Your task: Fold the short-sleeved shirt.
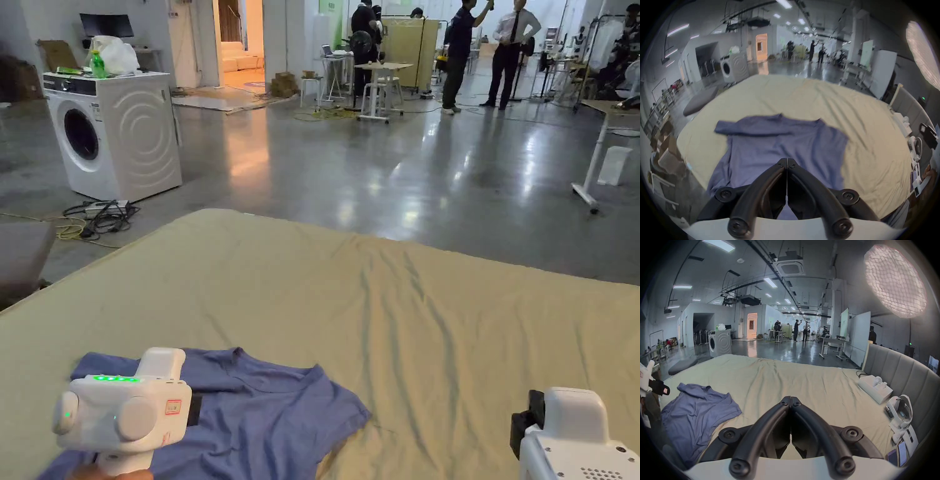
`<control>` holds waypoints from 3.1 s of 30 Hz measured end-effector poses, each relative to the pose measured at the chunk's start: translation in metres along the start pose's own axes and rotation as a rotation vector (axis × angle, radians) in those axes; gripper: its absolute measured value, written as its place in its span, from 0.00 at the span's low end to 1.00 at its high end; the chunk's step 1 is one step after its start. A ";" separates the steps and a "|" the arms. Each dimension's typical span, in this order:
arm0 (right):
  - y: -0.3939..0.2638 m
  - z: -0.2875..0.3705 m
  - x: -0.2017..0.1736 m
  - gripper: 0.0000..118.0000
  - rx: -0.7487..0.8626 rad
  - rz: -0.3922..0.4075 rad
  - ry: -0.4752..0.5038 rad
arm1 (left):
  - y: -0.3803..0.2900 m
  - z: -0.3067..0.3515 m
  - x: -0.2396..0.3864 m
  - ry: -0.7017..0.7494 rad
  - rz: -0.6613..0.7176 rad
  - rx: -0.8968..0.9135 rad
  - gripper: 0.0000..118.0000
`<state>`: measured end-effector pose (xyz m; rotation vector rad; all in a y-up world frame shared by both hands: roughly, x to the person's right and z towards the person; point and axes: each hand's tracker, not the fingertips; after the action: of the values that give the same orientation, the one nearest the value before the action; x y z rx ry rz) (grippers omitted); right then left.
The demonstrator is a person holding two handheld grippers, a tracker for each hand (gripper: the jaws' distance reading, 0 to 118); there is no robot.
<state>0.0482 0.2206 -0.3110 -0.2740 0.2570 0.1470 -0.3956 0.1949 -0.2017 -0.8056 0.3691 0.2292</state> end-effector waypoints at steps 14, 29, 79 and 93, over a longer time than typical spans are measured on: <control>-0.021 -0.019 -0.024 0.00 -0.073 0.093 0.044 | -0.024 -0.107 -0.058 -0.111 0.152 -0.194 0.53; -0.043 -0.025 -0.016 0.00 -0.152 0.117 0.017 | -0.025 -0.162 0.014 0.022 -0.063 -0.286 0.61; -0.010 0.062 0.137 0.00 0.006 -0.063 -0.196 | 0.125 0.098 0.286 -0.589 -0.258 0.451 0.02; -0.019 0.098 0.199 0.00 0.005 -0.107 -0.339 | -0.004 0.049 0.434 -0.816 -0.388 0.148 0.02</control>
<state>0.2649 0.2516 -0.2692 -0.2524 -0.0939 0.0847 0.0132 0.2539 -0.3440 -0.5632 -0.5307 0.1476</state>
